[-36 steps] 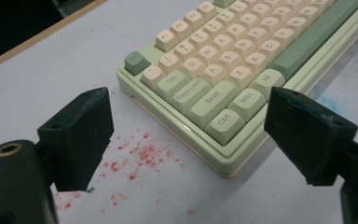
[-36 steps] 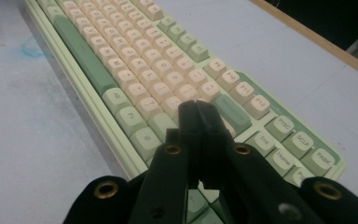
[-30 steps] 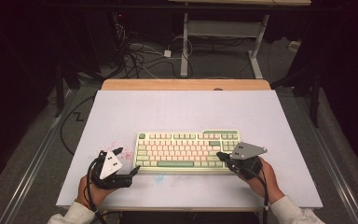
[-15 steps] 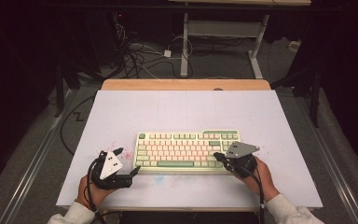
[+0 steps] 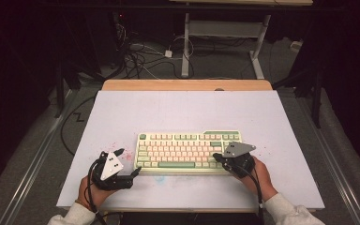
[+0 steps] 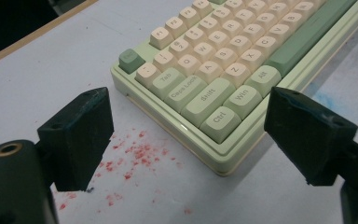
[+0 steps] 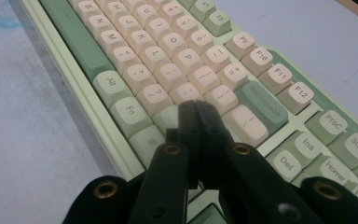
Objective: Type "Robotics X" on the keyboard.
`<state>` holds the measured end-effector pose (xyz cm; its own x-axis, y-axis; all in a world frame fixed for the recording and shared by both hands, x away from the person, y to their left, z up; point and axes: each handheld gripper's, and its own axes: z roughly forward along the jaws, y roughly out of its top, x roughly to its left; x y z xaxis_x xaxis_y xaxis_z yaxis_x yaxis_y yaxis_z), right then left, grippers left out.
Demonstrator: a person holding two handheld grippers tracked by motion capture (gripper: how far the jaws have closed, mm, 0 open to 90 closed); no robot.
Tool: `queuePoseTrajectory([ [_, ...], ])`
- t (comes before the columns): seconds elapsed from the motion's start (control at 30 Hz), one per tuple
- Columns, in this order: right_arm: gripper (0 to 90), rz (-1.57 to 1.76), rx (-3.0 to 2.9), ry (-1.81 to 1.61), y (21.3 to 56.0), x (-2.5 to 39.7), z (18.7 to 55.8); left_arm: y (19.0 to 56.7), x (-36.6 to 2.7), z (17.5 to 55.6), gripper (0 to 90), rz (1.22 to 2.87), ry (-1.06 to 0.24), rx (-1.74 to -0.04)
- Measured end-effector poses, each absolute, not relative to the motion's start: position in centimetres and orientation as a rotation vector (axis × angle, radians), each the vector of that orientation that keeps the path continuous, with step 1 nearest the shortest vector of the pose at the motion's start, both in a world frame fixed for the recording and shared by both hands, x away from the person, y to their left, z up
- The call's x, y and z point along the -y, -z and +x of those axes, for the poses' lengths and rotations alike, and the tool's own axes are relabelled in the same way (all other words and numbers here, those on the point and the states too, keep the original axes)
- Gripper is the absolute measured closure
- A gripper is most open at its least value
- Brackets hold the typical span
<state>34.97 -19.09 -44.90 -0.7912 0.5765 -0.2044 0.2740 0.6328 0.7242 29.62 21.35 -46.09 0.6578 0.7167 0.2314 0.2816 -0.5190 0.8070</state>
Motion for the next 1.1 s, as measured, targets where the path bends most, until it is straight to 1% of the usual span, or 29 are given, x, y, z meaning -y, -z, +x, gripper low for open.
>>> queuePoseTrajectory([
  [0.63, 90.0, 0.698, -2.462, -0.959, 45.4, 18.9, 35.5, 46.1, -21.3, 29.6, 14.7, 2.105, -0.709, -0.77],
  [0.8, 90.0, 0.696, -2.463, -0.957, 45.4, 18.8, 35.5, 45.7, -21.1, 29.8, 14.7, 2.09, -0.682, -0.774],
  [0.9, 90.0, 0.698, -2.462, -0.954, 45.4, 18.8, 35.4, 45.1, -20.7, 30.0, 17.4, 2.056, -0.629, -0.781],
  [0.93, 90.0, 0.699, -2.461, -0.952, 45.4, 18.8, 35.4, 44.8, -20.5, 30.2, 21.5, 2.047, -0.611, -0.772],
  [0.97, 90.0, 0.7, -2.46, -0.95, 45.4, 18.8, 35.4, 44.5, -20.3, 30.3, 22.8, 2.046, -0.6, -0.763],
  [1.03, 90.0, 0.699, -2.46, -0.951, 45.4, 18.8, 35.4, 44.1, -19.6, 30.6, 22.8, 2.049, -0.592, -0.746],
  [1.07, 90.0, 0.7, -2.46, -0.951, 45.4, 18.8, 35.4, 43.9, -19.3, 30.8, 23.9, 2.055, -0.592, -0.735],
  [1.1, 90.0, 0.699, -2.459, -0.951, 45.4, 18.8, 35.4, 43.7, -19.0, 30.9, 26.9, 2.062, -0.586, -0.727],
])
